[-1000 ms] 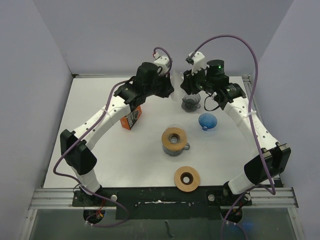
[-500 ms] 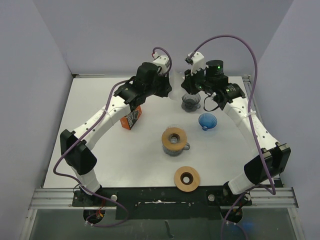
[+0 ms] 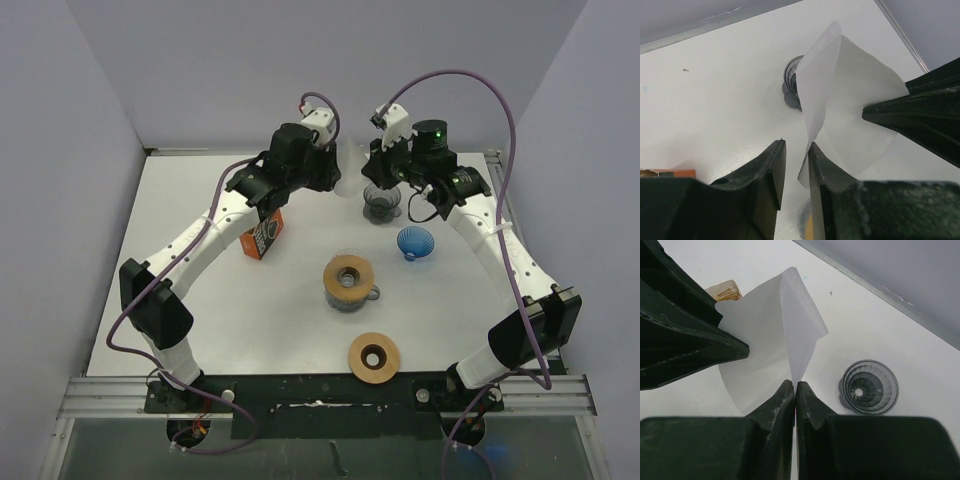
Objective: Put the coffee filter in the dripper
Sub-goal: Place the coffee filter in the coffee dripper.
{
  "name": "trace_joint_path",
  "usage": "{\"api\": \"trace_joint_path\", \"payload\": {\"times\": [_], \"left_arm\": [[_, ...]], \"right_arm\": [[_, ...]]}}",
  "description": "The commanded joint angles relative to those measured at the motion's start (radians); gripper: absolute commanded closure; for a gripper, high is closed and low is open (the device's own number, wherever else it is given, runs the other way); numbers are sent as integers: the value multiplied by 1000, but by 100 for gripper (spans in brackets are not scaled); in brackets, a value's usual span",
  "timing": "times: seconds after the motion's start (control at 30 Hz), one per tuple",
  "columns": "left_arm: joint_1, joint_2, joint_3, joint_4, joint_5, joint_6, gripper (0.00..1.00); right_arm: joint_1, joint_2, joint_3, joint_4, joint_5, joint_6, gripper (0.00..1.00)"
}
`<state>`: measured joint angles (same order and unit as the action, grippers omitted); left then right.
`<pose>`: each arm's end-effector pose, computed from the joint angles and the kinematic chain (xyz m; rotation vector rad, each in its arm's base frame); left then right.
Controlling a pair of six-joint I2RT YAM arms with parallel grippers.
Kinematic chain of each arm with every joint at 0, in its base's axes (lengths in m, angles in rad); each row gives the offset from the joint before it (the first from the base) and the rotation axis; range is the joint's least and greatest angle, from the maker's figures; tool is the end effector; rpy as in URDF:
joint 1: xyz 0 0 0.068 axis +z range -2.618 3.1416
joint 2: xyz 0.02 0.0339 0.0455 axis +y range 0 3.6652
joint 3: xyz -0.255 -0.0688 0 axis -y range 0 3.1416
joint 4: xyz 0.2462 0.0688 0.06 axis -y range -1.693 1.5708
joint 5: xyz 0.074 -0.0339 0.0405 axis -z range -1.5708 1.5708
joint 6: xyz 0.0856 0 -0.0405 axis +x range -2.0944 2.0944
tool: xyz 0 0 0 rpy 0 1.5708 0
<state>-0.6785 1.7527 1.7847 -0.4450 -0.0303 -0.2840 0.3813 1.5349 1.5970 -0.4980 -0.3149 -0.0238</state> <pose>0.3570 -0.2844 0.3681 0.3785 1.9968 -0.5876 0.3556 0.1711 0.3779 -0.6051 1.9329 0.5432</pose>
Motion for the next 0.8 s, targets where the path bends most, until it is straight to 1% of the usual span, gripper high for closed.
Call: {"api": "trace_joint_path", "payload": {"times": [0.0, 0.1, 0.2, 0.53, 0.77], "left_arm": [[9, -2, 53, 20, -26, 5, 74], [13, -3, 49, 22, -24, 5, 73], [13, -2, 52, 22, -21, 5, 73], [14, 4, 58, 23, -10, 9, 93], [13, 3, 56, 23, -8, 7, 99]], "right_arm": [[7, -38, 17, 43, -26, 7, 96], [7, -39, 17, 42, -29, 8, 96], [7, -38, 14, 44, -38, 8, 96], [7, -38, 9, 44, -2, 11, 96], [7, -42, 0, 47, 21, 10, 94]]}}
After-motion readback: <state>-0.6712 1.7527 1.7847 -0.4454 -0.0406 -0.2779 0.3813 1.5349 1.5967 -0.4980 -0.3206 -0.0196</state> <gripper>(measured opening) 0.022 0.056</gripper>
